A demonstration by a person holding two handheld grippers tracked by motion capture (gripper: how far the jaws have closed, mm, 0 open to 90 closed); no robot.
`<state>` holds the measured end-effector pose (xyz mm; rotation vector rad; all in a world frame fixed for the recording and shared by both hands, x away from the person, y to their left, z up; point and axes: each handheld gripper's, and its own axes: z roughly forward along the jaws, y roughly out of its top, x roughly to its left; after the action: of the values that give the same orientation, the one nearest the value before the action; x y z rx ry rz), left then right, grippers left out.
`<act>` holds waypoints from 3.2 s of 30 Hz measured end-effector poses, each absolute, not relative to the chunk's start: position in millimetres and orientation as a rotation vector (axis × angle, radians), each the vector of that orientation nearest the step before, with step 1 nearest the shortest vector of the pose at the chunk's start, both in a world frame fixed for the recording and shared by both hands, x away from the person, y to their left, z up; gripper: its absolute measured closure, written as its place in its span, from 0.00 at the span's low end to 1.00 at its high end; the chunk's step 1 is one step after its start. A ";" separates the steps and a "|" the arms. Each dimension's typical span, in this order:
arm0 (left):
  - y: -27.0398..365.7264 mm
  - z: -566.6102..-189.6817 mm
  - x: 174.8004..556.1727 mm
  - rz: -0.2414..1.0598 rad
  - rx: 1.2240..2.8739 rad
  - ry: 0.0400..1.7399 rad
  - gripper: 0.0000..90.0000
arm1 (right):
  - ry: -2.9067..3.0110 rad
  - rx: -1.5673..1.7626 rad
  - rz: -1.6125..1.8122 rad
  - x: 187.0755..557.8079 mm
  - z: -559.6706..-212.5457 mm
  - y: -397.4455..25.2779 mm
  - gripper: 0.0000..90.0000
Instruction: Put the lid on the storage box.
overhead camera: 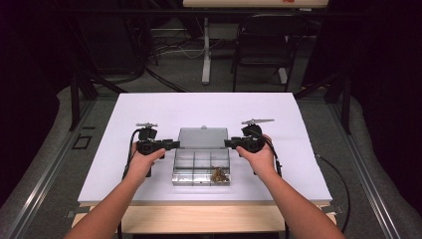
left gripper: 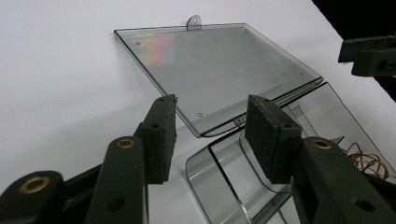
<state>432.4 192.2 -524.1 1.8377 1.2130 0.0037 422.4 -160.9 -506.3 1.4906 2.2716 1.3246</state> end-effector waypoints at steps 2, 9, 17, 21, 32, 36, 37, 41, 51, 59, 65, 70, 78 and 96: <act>191.3 -524.0 433.5 0.000 1.834 1.224 0.61 | 2.277 1.487 1.317 424.3 -505.2 -160.2 0.67; 186.7 -521.6 439.9 0.009 1.836 1.247 0.63 | 2.254 1.511 1.311 431.2 -505.2 -155.6 0.67; 176.3 -518.4 450.1 0.011 1.856 1.262 0.64 | 2.228 1.535 1.291 441.1 -503.8 -151.2 0.66; 173.6 -518.6 455.7 -0.007 1.860 1.271 0.65 | 2.225 1.596 1.278 445.3 -507.0 -150.6 0.66; 171.1 -530.0 466.5 -0.045 1.839 1.323 0.65 | 2.218 1.691 1.248 458.5 -519.4 -150.7 0.65; 171.9 -532.2 468.8 -0.051 1.819 1.337 0.65 | 2.218 1.718 1.241 462.3 -524.5 -150.3 0.65; 172.4 -532.4 469.1 -0.056 1.814 1.341 0.65 | 2.210 1.729 1.247 463.0 -525.6 -150.0 0.64; 175.7 -532.9 470.2 -0.043 1.816 1.352 0.64 | 2.224 1.755 1.242 465.9 -528.8 -150.7 0.64; 179.6 -536.2 473.4 -0.063 1.815 1.367 0.64 | 2.242 1.786 1.243 471.0 -530.0 -147.0 0.63; 177.2 -539.4 474.4 -0.086 1.817 1.373 0.63 | 2.245 1.800 1.239 474.7 -529.1 -146.7 0.62; 176.0 -541.4 475.4 -0.096 1.829 1.373 0.62 | 2.241 1.824 1.248 476.2 -531.1 -148.0 0.62; 176.0 -542.6 475.8 -0.107 1.826 1.378 0.62 | 2.262 1.827 1.238 477.4 -532.5 -149.5 0.62; 176.0 -544.6 476.8 -0.116 1.818 1.384 0.60 | 2.270 1.853 1.233 478.0 -535.1 -148.8 0.60; 173.7 -548.8 477.8 -0.145 1.811 1.402 0.55 | 2.263 1.970 1.267 479.0 -543.7 -148.5 0.56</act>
<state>477.8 173.7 -548.8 1.8109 1.4022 -0.1455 479.0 -148.5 -543.7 1.9702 2.2634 1.2673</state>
